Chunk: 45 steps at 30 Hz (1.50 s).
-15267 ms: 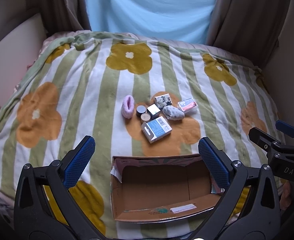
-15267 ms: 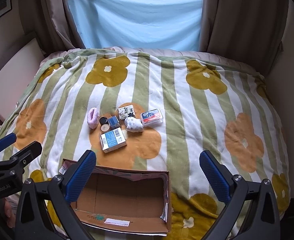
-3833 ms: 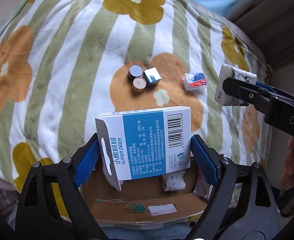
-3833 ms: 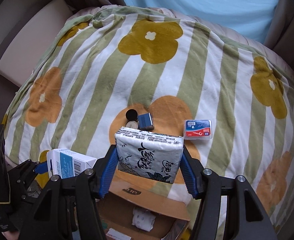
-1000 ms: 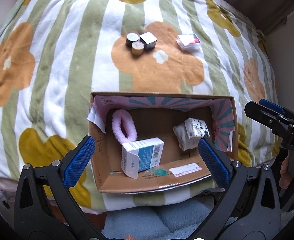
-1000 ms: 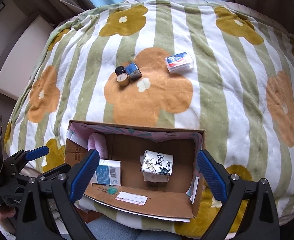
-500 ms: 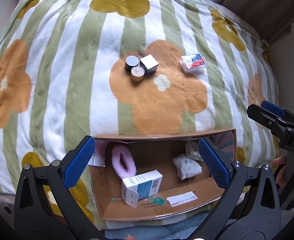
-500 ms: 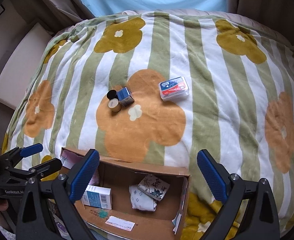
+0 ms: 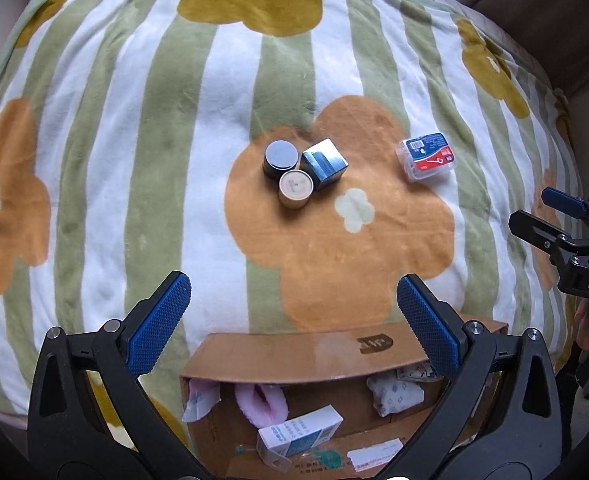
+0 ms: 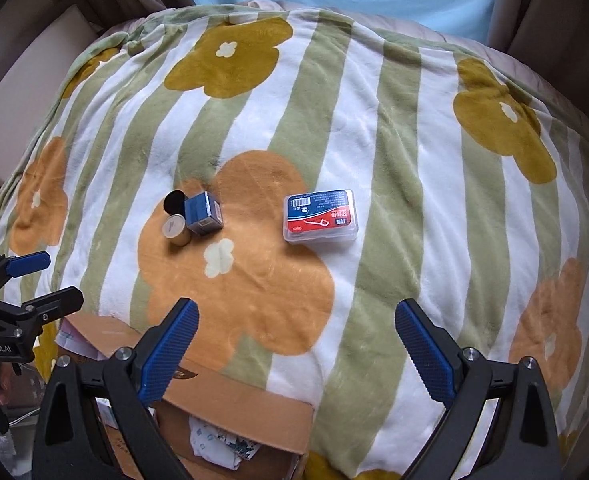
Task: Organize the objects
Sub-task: 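Withdraw both tools from the box toward the remaining items, then grasp the beige round lid with the left tool while the right tool grasps the floss case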
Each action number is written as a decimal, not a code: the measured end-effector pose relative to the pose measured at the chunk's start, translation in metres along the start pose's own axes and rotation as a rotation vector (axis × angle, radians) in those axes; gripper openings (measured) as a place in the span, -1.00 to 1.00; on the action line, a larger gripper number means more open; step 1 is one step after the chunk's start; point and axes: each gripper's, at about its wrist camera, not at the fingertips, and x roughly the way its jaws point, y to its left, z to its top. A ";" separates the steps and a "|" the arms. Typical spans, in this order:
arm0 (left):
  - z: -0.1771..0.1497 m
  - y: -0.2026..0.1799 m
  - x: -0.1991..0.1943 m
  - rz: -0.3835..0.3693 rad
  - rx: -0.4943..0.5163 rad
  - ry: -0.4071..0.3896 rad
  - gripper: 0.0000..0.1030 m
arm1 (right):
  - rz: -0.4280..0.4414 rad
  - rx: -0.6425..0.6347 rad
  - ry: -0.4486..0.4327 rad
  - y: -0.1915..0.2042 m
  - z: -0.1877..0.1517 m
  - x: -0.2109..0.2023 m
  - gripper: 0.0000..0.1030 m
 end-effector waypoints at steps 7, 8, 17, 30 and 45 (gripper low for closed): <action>0.035 0.002 0.054 0.000 0.006 0.064 0.98 | -0.069 -0.077 0.055 -0.010 0.030 0.048 0.90; 0.039 0.001 0.060 0.001 0.011 0.071 0.95 | -0.073 -0.086 0.064 -0.011 0.033 0.055 0.90; 0.060 0.002 0.109 0.002 0.034 0.146 0.72 | -0.049 -0.113 0.117 -0.016 0.048 0.102 0.90; 0.067 0.007 0.142 -0.014 0.002 0.184 0.62 | -0.038 -0.247 0.175 -0.015 0.055 0.137 0.90; 0.075 -0.001 0.157 -0.067 -0.040 0.185 -0.30 | -0.045 -0.258 0.212 -0.009 0.053 0.155 0.55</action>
